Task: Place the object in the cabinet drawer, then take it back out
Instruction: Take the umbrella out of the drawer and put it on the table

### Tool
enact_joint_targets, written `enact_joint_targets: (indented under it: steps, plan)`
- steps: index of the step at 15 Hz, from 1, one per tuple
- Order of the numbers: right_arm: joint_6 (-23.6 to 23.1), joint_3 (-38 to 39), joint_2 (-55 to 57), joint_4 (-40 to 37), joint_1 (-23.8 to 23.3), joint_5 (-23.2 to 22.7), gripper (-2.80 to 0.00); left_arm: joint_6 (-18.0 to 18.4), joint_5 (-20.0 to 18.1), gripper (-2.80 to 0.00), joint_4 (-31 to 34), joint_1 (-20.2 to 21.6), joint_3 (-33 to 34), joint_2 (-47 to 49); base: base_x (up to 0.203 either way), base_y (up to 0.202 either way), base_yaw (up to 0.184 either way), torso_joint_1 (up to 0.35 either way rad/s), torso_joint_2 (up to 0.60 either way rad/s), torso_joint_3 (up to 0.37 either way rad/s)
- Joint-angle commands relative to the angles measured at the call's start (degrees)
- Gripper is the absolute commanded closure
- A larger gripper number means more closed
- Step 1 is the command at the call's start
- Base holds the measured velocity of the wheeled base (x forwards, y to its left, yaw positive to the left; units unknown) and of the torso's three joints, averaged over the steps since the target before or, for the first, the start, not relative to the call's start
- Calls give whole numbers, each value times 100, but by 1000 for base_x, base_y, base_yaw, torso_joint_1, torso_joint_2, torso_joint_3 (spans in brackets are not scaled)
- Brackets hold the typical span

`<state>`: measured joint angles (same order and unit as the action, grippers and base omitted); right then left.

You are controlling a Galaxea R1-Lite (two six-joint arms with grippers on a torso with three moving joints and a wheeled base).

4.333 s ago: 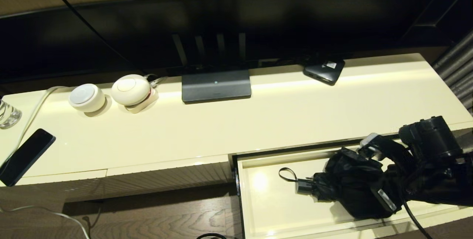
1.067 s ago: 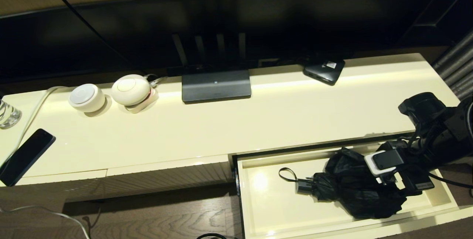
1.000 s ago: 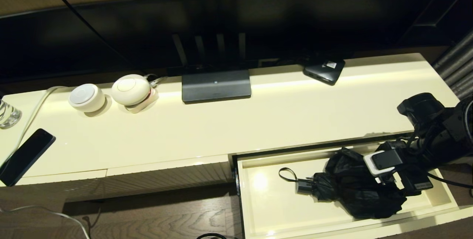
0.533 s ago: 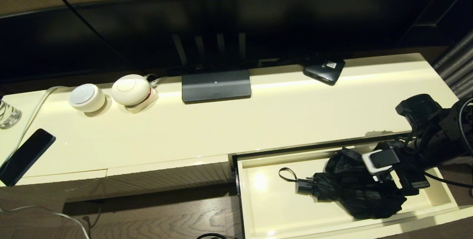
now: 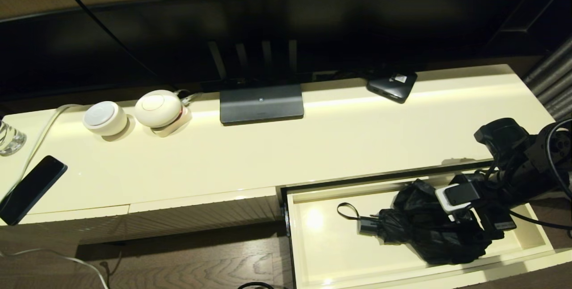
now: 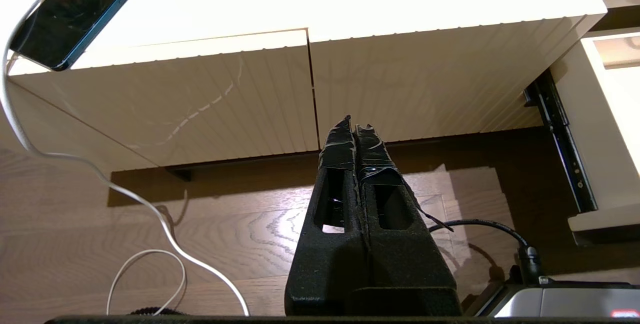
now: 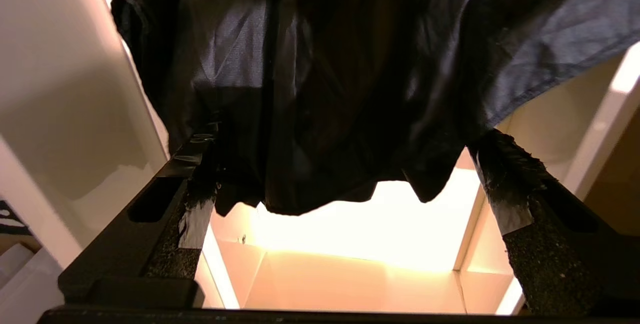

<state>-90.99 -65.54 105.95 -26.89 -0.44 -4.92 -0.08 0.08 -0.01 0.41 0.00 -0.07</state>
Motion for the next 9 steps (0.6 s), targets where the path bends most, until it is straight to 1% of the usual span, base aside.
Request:
enact_joint_targets:
  steps: [1, 9]
  plan:
    - [-50, 32, 110, 52, 0, -8, -280, 0, 0, 0, -7, 2, 18, 7, 0, 0, 0, 0, 0, 0]
    - [-33, 59, 295, 158, 35, -17, -280, 0, 0, 0, -2, 2, 18, 7, 0, 0, 0, 0, 0, 0]
